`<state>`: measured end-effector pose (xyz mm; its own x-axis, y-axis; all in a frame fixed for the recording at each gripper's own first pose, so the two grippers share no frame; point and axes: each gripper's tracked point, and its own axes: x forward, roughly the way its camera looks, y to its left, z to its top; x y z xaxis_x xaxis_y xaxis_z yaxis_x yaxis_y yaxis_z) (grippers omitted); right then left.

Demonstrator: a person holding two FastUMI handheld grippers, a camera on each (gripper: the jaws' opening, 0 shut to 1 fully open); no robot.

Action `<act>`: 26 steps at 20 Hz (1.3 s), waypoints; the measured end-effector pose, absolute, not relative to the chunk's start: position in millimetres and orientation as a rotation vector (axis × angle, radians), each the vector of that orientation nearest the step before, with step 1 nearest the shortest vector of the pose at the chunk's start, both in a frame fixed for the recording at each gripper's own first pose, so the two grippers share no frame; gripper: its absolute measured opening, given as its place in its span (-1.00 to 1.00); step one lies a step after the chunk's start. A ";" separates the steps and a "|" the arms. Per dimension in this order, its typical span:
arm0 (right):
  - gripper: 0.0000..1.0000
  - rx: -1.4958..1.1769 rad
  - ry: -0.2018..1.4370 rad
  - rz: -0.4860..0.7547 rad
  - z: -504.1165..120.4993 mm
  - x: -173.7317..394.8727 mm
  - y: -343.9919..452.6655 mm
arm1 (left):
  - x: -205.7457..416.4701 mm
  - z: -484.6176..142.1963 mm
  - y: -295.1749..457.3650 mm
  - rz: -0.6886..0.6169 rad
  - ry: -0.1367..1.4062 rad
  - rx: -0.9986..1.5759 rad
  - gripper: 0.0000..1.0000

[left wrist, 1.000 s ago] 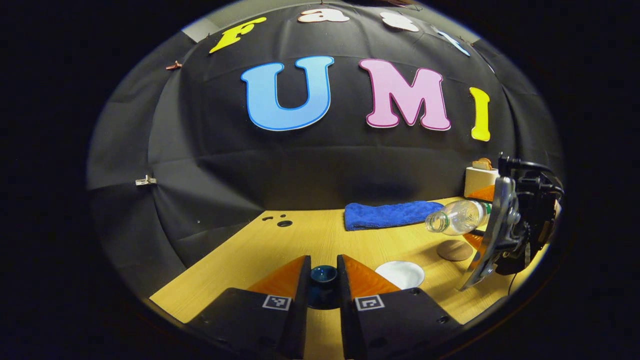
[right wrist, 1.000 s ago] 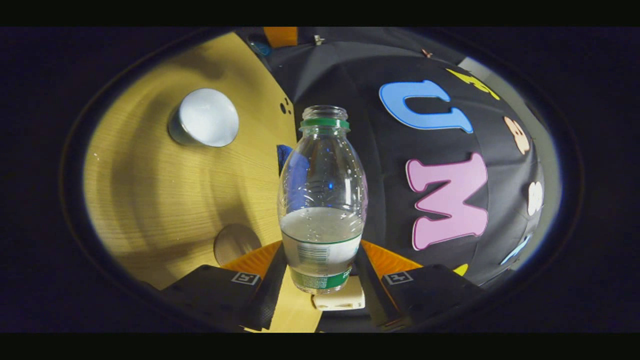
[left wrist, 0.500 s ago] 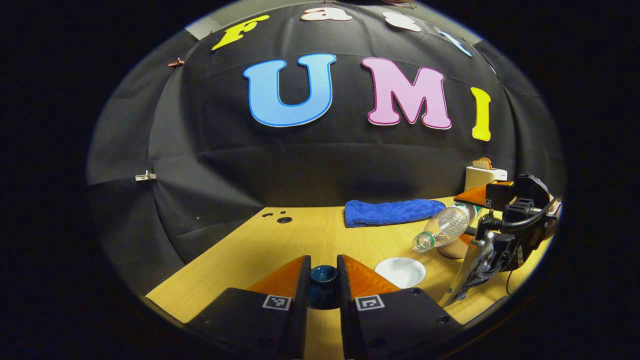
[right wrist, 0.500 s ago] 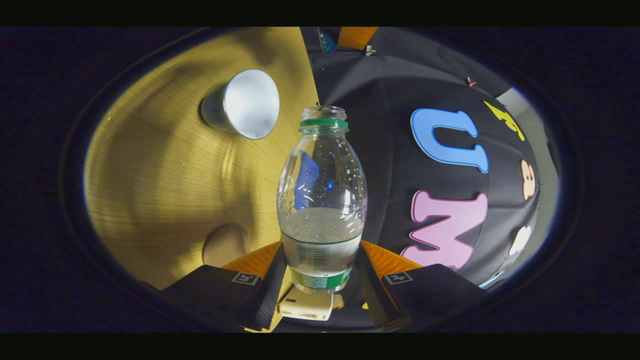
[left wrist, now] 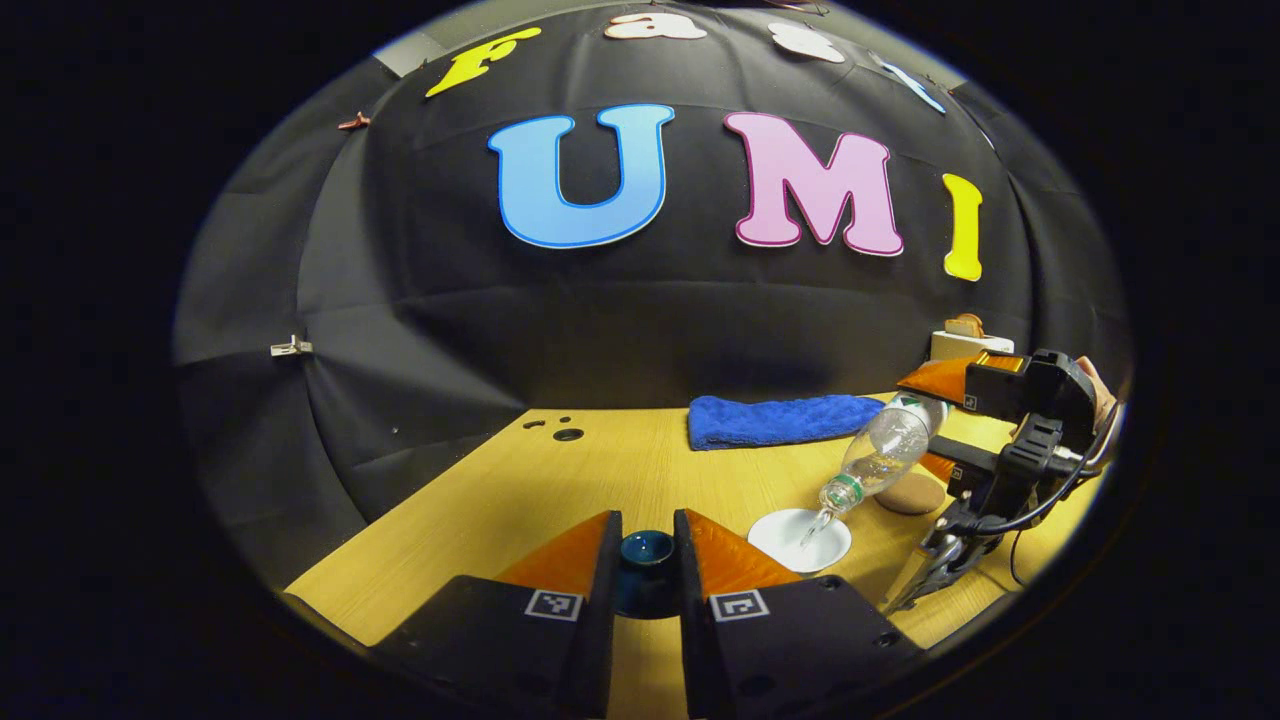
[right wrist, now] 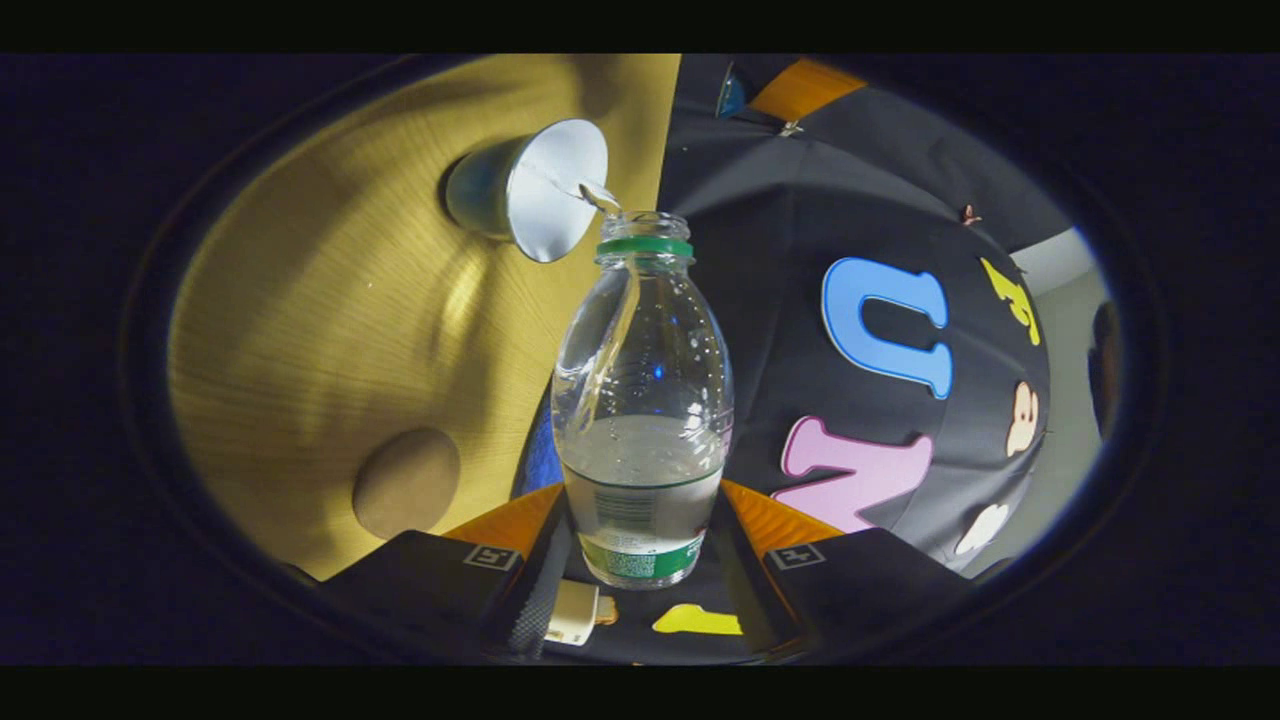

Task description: Open the teacup lid with one hand, grasp the water bottle and pour water into the teacup with the other hand; after pouring, place the water bottle on the coaster and then close the teacup lid.

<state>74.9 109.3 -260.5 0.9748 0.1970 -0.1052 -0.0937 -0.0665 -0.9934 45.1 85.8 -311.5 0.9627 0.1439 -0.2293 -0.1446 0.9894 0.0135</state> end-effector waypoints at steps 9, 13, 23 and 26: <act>0.49 -1.691 -0.154 0.213 -248.9 83.9 107.8 | 42.2 -310.4 89.9 0.160 0.224 0.005 -0.36; 0.49 -1.721 -0.187 0.202 -241.5 88.4 106.5 | 42.0 -310.9 90.7 0.161 0.227 -0.002 -0.36; 0.48 -1.790 -0.411 0.139 -209.8 95.2 120.3 | 41.4 -309.8 90.1 0.162 0.227 -0.008 -0.36; 0.48 -1.815 -0.493 0.124 -201.1 94.7 125.4 | 41.0 -309.8 90.5 0.166 0.227 -0.014 -0.36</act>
<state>94.7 125.4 -201.1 0.9049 0.3920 0.1661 0.2671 -0.2190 -0.9384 41.0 90.5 -309.8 0.9608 0.1619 -0.2250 -0.1650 0.9863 0.0052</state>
